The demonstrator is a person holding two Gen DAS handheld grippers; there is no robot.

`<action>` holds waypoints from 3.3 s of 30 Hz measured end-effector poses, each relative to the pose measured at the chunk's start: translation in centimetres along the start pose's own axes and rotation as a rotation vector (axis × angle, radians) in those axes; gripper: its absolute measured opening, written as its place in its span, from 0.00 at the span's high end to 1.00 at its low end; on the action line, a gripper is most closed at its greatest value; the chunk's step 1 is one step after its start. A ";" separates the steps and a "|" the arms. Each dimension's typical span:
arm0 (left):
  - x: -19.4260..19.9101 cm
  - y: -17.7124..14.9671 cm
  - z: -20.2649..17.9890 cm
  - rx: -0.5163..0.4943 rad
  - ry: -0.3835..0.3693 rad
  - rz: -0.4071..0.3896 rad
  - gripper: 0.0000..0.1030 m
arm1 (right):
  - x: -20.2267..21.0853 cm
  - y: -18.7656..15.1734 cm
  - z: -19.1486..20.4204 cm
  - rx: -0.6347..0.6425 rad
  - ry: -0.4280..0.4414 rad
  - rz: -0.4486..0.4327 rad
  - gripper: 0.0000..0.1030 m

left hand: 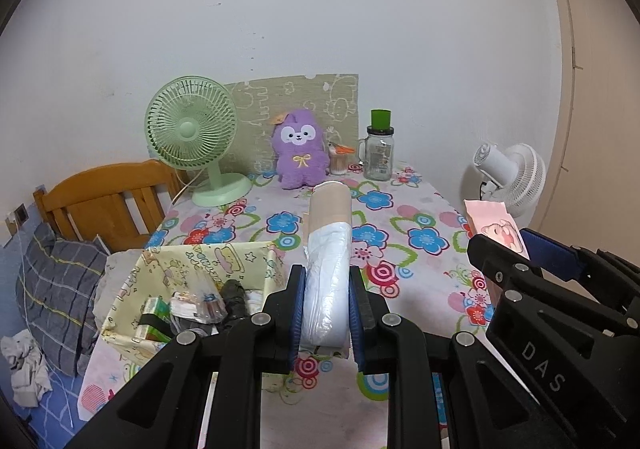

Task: Organize soft objects
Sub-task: 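Carry the white roll with the left tool and the wipes pack with the right tool over the box, then open the left tool to drop the white roll into the box while the right tool drops the wipes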

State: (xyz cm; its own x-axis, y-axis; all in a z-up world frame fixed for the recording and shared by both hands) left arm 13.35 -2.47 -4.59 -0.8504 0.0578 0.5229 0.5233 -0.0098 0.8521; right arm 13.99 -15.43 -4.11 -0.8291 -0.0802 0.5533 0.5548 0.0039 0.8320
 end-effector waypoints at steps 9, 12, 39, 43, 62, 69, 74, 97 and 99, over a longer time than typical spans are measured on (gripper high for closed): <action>-0.6 0.1 2.1 0.014 0.014 0.006 0.82 | -1.0 0.4 2.1 0.023 0.021 0.010 0.58; -0.8 0.2 3.0 0.023 0.015 0.011 0.82 | -1.4 0.6 2.9 0.029 0.029 0.016 0.58; -4.6 0.0 10.0 0.037 0.075 0.049 0.82 | -6.2 1.7 10.2 0.091 0.091 0.054 0.58; -5.4 -0.2 10.7 0.045 0.081 0.060 0.82 | -7.3 1.8 11.5 0.098 0.104 0.064 0.58; -9.6 -2.6 14.5 0.075 0.092 0.146 0.80 | -11.8 0.9 16.4 0.146 0.164 0.120 0.58; -10.3 -3.4 15.9 0.099 0.117 0.169 0.69 | -12.9 0.4 18.1 0.170 0.190 0.137 0.58; -10.1 -3.7 16.0 0.102 0.094 0.184 0.50 | -13.0 0.3 19.0 0.186 0.200 0.132 0.58; -10.3 -3.7 16.7 0.080 0.121 0.173 0.22 | -15.7 -0.7 21.4 0.220 0.280 0.189 0.58; -10.4 -3.7 16.7 0.078 0.127 0.176 0.22 | -15.8 -0.8 21.5 0.227 0.283 0.188 0.57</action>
State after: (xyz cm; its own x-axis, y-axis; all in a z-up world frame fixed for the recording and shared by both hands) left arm 21.11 13.66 -13.56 -0.7429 -0.0639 0.6664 0.6629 0.0686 0.7456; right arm 25.21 7.29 -12.61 -0.6456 -0.3285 0.6894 0.6393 0.2615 0.7232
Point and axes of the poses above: each gripper's, at about its wrist camera, not at the fingertips, and x roughly against the way its jaws point, z to its left, y to its top, the point moved 6 cm from there along -x, roughly the way its jaws point, and after that the axes turned 4 degrees about x, right-handed, at the moved point
